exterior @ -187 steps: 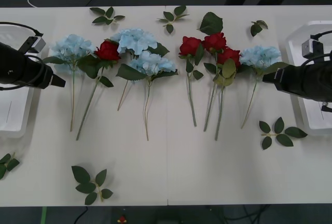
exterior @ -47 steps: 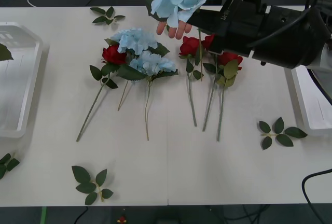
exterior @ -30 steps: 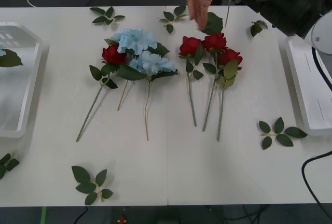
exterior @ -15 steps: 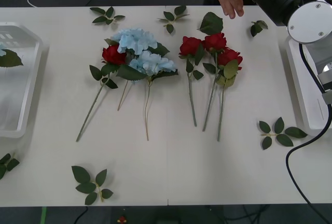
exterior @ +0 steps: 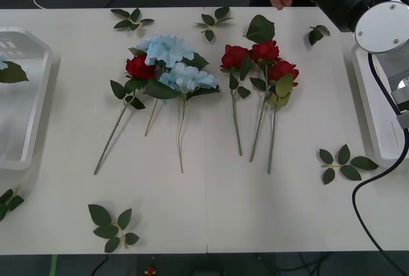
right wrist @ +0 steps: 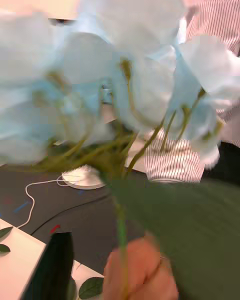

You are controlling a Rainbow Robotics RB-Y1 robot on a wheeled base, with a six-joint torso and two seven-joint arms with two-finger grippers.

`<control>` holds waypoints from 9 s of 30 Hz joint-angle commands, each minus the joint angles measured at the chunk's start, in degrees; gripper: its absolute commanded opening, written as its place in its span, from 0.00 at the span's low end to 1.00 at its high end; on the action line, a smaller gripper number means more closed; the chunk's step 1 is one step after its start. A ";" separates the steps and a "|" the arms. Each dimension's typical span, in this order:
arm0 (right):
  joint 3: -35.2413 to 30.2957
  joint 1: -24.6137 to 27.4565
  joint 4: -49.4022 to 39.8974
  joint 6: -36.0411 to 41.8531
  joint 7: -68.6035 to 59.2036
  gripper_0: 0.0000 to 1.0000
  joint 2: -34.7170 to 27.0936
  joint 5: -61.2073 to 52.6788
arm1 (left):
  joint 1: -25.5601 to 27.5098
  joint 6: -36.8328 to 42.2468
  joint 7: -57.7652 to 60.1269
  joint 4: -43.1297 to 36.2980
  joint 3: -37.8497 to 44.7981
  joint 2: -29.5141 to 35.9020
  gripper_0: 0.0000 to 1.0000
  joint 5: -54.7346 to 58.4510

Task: Place the red flowers into the right box and the blue flowers into the left box. If a person shows an open palm, hand one flower to the person first, then continue sorting.

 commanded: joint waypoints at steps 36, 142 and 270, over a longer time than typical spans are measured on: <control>-1.90 9.49 -5.53 48.56 -49.97 1.00 -9.70 15.09 | 1.14 -0.85 -1.17 -1.69 0.16 -0.01 1.00 0.04; 2.93 -4.75 11.78 57.26 -60.52 0.00 -12.51 46.73 | -19.43 13.04 61.23 -24.72 -38.42 -21.28 0.00 -55.59; 1.53 12.66 -13.88 34.58 6.02 0.00 3.14 -14.27 | -24.17 -23.96 9.38 -38.34 -42.55 -32.27 0.00 15.51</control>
